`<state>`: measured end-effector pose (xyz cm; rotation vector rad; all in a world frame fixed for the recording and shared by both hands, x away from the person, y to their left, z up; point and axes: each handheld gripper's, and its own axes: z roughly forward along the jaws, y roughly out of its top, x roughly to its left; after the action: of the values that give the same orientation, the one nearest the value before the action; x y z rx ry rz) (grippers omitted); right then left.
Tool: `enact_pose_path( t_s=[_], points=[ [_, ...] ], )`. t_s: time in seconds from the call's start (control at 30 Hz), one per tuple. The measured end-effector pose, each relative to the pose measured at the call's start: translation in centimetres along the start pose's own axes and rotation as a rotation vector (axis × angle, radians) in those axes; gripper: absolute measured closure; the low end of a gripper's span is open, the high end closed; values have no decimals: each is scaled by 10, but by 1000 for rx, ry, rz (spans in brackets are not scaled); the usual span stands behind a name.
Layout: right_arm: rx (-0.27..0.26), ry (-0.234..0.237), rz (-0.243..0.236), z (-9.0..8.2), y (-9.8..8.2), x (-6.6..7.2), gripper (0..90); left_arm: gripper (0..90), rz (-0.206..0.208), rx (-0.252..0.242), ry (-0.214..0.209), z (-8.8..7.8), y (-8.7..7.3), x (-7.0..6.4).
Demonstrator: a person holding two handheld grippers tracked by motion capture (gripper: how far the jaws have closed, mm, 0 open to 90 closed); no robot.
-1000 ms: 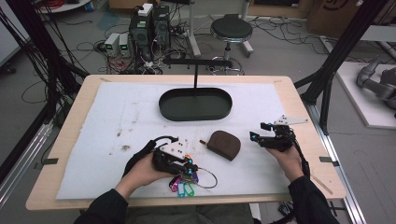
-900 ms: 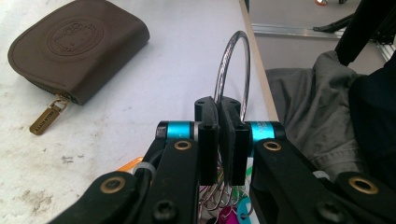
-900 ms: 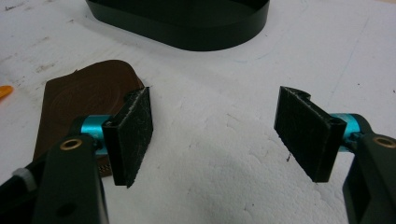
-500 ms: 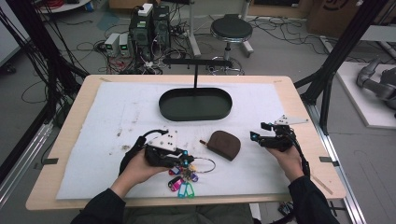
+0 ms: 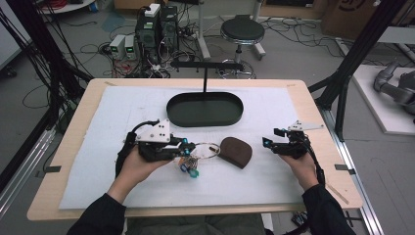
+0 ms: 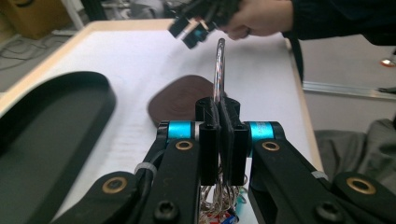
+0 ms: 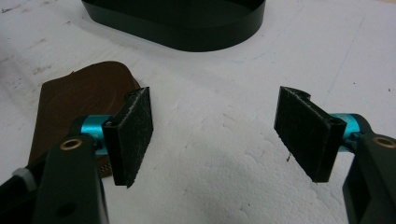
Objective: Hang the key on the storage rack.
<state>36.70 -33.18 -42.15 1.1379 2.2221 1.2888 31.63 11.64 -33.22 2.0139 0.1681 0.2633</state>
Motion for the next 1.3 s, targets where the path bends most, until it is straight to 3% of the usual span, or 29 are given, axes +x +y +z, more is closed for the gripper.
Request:
enact_pose_path(
  t_s=[0.33,0.63,1.17,1.3],
  points=[
    [-3,1,6,0,0,-1,289,866,-6,-40,105,-17,15,21],
    [-7,0,3,0,0,-1,289,866,-30,-72,197,-28,21,49],
    [-7,2,6,0,0,-2,290,867,-84,-85,330,-27,29,94],
    [-11,4,7,0,0,-2,290,867,-109,-70,359,-28,27,105]
  ],
)
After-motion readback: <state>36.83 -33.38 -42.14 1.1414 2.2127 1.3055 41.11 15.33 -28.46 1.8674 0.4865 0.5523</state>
